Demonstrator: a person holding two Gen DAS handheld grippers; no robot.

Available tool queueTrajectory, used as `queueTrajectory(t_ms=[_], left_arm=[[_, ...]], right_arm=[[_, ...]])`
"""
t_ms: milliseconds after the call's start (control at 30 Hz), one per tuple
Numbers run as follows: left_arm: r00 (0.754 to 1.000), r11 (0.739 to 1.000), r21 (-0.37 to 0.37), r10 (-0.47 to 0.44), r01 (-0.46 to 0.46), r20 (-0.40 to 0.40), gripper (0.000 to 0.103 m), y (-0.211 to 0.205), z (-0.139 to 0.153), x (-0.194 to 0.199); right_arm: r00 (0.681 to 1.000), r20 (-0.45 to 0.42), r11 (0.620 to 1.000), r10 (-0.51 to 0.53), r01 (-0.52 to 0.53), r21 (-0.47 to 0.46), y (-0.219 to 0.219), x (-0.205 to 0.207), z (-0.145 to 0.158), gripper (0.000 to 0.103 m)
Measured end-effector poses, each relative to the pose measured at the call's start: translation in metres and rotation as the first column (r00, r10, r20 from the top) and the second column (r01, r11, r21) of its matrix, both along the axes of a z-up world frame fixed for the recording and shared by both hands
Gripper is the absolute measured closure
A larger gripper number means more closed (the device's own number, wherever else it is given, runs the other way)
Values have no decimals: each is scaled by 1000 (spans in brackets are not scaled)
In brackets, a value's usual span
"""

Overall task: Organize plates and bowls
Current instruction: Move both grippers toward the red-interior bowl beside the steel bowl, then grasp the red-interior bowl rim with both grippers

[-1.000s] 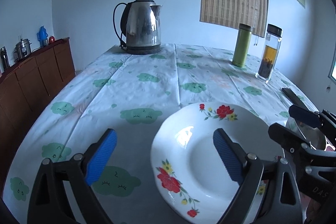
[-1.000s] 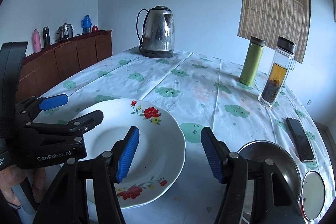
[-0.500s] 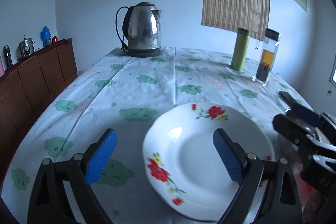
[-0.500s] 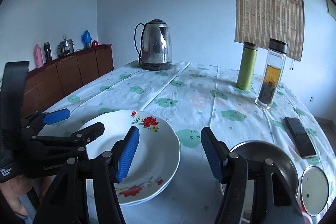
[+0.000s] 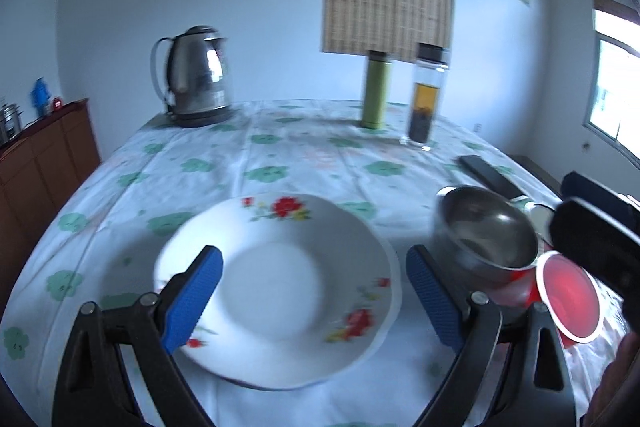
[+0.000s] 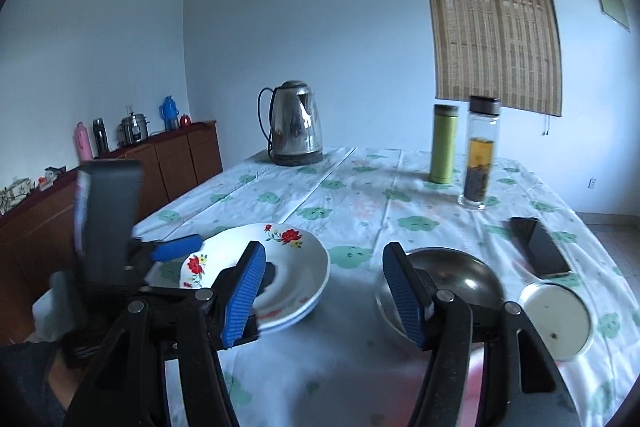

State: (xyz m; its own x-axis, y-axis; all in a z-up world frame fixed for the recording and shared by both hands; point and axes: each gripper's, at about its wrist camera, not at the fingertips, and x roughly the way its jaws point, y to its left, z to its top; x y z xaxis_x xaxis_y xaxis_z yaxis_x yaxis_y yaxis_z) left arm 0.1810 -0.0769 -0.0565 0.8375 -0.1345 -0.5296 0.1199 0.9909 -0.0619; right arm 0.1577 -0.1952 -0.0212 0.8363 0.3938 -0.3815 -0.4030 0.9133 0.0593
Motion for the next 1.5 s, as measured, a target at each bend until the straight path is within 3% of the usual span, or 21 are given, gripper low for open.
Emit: queueTrajectory(t_ms=[200, 367, 567, 733, 833, 933, 1033, 1200, 1267, 1367, 1500], left_arm=[[990, 990, 12, -140, 140, -11, 8, -41, 7, -5], [957, 956, 48, -287, 288, -27, 8, -81, 10, -13], [899, 896, 77, -436, 438, -43, 8, -113, 5, -16], [857, 858, 47, -506, 512, -93, 9, -126, -2, -18], [841, 843, 51, -529, 536, -113, 13, -136, -7, -21], [832, 839, 7, -540, 545, -128, 18, -139, -12, -21], [820, 829, -12, -556, 560, -138, 21, -141, -17, -21], [811, 823, -48, -566, 566, -147, 26, -134, -19, -16], [796, 812, -74, -582, 579, -165, 28, -133, -23, -13], [774, 795, -89, -605, 600, -188, 42, -136, -29, -13], [741, 769, -108, -637, 630, -210, 44, -138, -36, -16]], right_arm=[[997, 12, 998, -71, 70, 5, -39, -28, 7, 40], [981, 11, 981, -194, 194, -10, -83, -47, 6, 40], [923, -46, 924, -382, 379, -54, -136, -49, -8, 40], [867, -99, 870, -489, 475, -131, -157, -50, -21, 40], [848, -151, 861, -508, 491, -136, -159, -52, -26, 40], [841, -154, 854, -519, 501, -143, -153, -57, -29, 44], [845, -177, 863, -504, 483, -148, -151, -56, -37, 60], [865, -214, 890, -454, 428, -157, -146, -42, -47, 64], [871, -230, 900, -434, 407, -155, -144, -37, -51, 64], [873, -239, 905, -424, 395, -160, -142, -33, -55, 67], [868, -253, 903, -428, 401, -151, -142, -31, -59, 69]])
